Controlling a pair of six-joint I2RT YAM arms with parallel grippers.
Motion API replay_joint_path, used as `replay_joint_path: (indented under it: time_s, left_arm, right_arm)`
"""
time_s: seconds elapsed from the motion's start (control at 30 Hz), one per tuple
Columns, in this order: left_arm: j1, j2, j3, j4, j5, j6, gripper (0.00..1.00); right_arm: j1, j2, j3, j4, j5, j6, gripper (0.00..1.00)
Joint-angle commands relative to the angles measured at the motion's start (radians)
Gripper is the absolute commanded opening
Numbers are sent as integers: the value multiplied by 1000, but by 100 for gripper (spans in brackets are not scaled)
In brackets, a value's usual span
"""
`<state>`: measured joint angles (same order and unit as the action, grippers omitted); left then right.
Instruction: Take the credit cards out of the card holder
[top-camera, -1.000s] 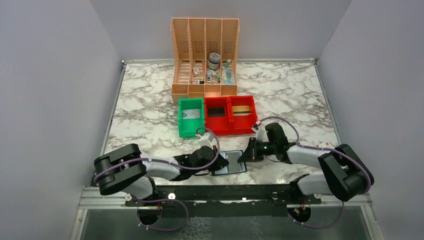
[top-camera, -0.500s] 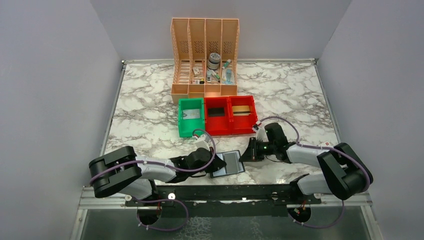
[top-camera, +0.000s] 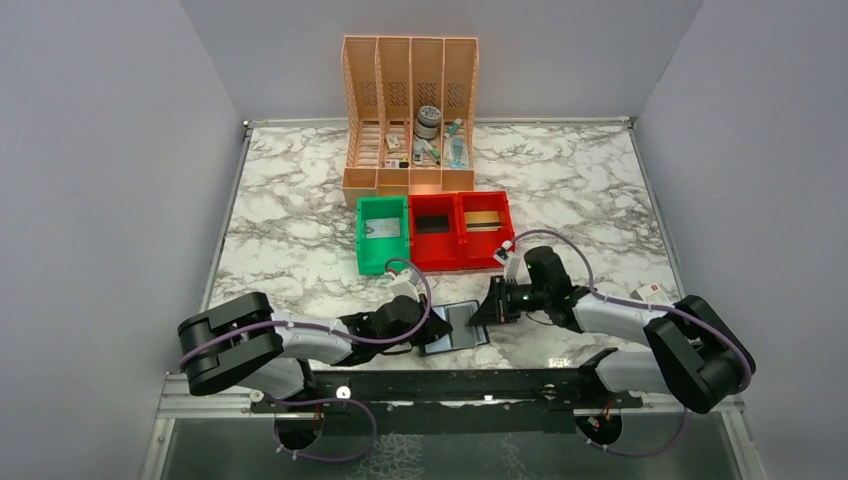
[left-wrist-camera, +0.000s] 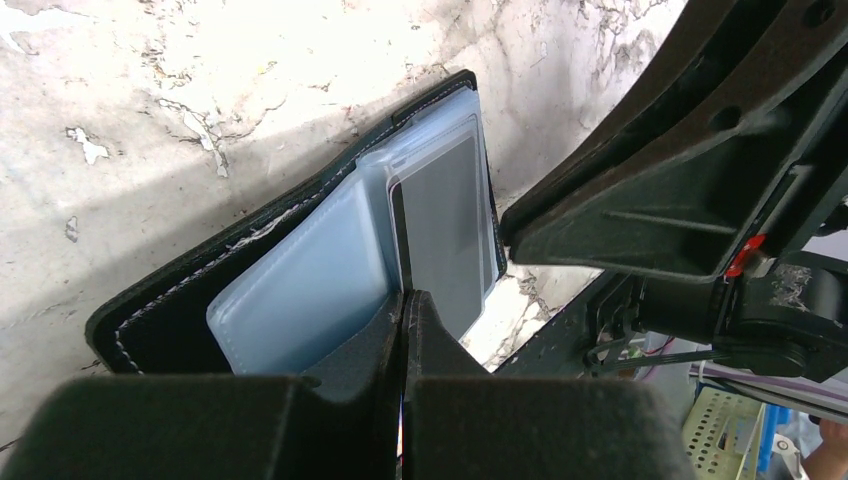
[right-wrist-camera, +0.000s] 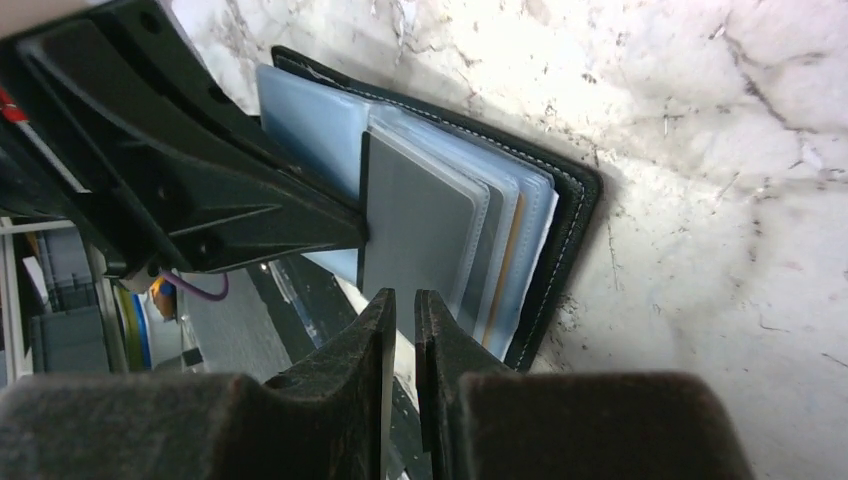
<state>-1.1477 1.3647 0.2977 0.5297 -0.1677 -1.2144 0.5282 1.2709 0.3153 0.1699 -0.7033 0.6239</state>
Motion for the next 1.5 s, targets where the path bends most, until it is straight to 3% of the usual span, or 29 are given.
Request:
replay_joint_path:
  time_s: [0.0,0.17,0.5,0.6,0.93,1.13,1.47]
  left_arm:
    - [-3,-6,6,6,-23,1,0]
    - [-3,-20,-4,5,-18,13,0]
    - [3,-15,-12,1,-15,14,4]
    - [4,-36,-23,1,-28,11,0]
    - [14,-116,-68,-34,-66,6,0]
    - [18,-134,-83,-45,-67,1,0]
    - [19,-132,-82,-48,-72,7,0]
  right_arm:
    - [21,68,4,20,77,1,14]
    - [23,111,-11,-51,227,16,11]
    - [23,149,3,-57,234,9,11]
    - [23,153,7,-60,235,8,11]
    - [23,169,32,-78,233,-12,11]
    - [22,111,43,-55,107,-38,12]
    - [35,-3,38,13,-60,-21,31]
